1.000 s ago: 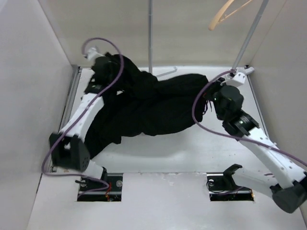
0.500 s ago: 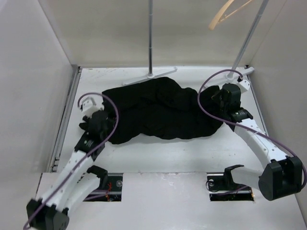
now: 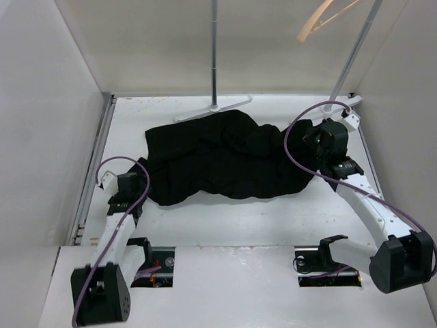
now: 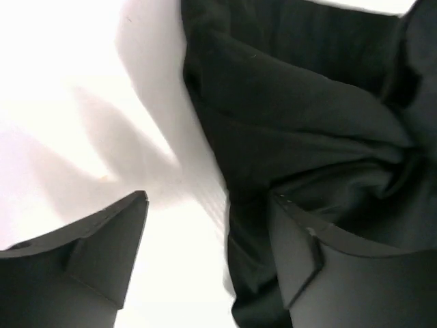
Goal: Place the trousers on the hanger
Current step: Fold the trousers
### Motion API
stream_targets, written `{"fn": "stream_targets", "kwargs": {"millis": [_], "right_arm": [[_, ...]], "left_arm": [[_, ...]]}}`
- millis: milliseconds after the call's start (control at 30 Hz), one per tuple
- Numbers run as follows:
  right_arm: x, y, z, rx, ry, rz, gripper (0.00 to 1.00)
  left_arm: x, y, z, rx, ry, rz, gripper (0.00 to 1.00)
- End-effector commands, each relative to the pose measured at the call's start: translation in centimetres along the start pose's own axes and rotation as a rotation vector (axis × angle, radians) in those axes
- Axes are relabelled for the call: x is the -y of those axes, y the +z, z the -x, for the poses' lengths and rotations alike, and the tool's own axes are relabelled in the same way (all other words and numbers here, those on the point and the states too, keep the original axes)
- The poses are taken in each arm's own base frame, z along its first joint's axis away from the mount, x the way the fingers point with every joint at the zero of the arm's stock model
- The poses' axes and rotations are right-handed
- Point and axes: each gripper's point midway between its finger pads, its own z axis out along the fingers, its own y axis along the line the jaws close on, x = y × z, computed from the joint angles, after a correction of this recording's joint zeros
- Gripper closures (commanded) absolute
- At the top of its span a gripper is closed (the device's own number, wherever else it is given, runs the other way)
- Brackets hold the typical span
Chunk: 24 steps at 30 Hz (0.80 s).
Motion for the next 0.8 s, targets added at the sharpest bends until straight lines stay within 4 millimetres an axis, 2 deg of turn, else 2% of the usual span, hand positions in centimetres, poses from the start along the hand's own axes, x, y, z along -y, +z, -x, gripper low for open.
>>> {"fn": "stream_targets", "kwargs": {"millis": [0,100,133,233,333,433,467,500,600,633,700,767], "right_arm": [[-2.2,-0.6,1.2,0.043,0.034,0.099,0.96],[-2.4,-0.6,0.5,0.028,0.025,0.108,0.96],[-2.4,-0.6,0.5,0.029,0.019,0.109,0.96],[-2.2,-0.8,0.5,0.033,0.017,0.11,0.96],[-1.7,-1.1,1.3,0.052,0.032,0.107,0.96],[-1.0,-1.7,1.9,0.066,0.039,0.1,0.96],[-0.6,-1.9,2.1,0.07,0.041,0.092,0.96],[-0.1,-2.1,2.2,0.073,0.045,0.083,0.96],[0.9,-2.7,2.4,0.083,0.051,0.069,0.95],[1.2,-2.8,2.5,0.084,0.051,0.067,0.95],[2.1,-2.9,3.1,0.101,0.056,0.05,0.94],[3.2,-2.8,4.0,0.117,0.066,0.031,0.94]], "left_arm": [[4.6,1.5,1.3,0.035,-0.052,-0.145,0.43],[5.0,2.2,1.7,0.031,-0.064,-0.118,0.87],[5.6,1.5,2.2,0.038,-0.077,-0.134,0.92],[6.6,-3.4,5.0,0.095,-0.07,-0.168,0.96],[5.5,-9.4,9.6,0.186,-0.025,-0.107,0.97],[4.6,-13.6,13.4,0.272,0.008,-0.068,0.97],[4.7,-14.1,14.5,0.295,0.021,-0.057,0.94],[4.9,-14.0,15.3,0.308,0.043,-0.045,0.85],[5.4,-12.0,15.8,0.283,0.065,0.002,0.42],[5.2,-11.6,15.7,0.287,0.046,0.009,0.32],[4.7,-11.4,15.4,0.31,-0.013,-0.012,0.23],[3.8,-11.0,15.1,0.331,-0.054,-0.015,0.23]]}}
